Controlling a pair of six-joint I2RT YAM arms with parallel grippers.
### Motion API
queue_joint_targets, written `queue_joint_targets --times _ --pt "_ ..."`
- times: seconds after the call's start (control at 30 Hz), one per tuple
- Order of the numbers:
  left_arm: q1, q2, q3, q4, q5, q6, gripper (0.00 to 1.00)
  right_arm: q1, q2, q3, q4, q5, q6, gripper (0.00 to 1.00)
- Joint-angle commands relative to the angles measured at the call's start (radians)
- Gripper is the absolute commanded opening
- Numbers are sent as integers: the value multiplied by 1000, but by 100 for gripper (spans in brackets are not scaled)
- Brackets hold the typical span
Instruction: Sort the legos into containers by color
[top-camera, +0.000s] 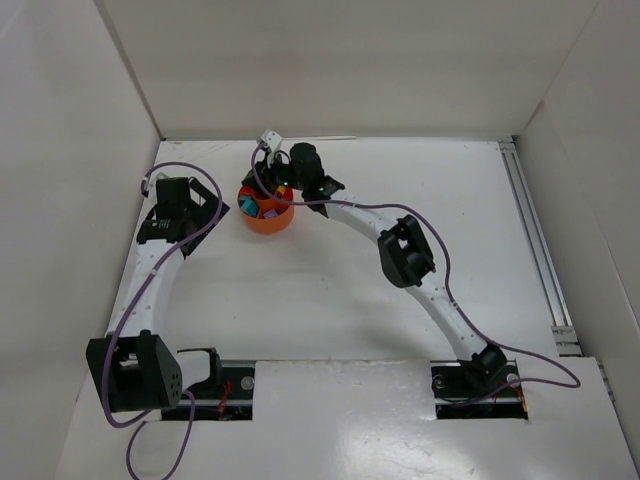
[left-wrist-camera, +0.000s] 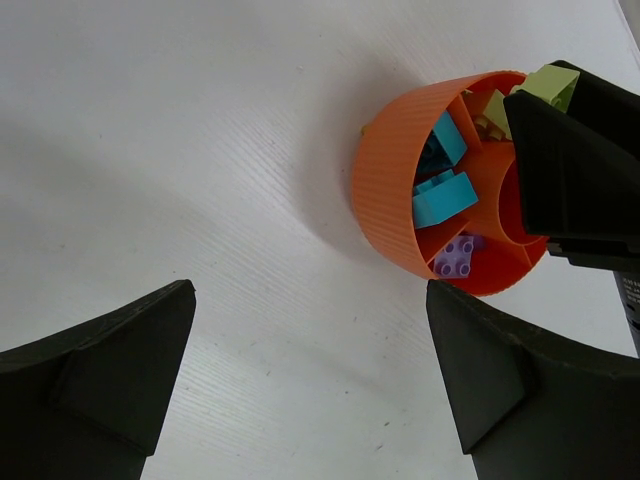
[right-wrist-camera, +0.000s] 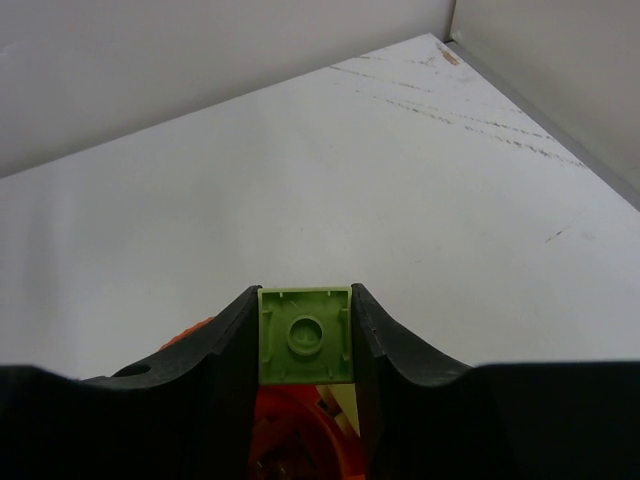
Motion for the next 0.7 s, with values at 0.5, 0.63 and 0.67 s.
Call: queue_joint_targets --times 0.5,0.63,0.67 --pt "0 -25 -18 14 -1 -1 100 4 -94 -19 40 -46 -5 53" --pt "0 -25 -18 14 -1 -1 100 4 -104 -19 40 -55 -5 61" --pt "0 -25 -18 14 8 -1 100 4 -104 -19 40 -64 -5 61"
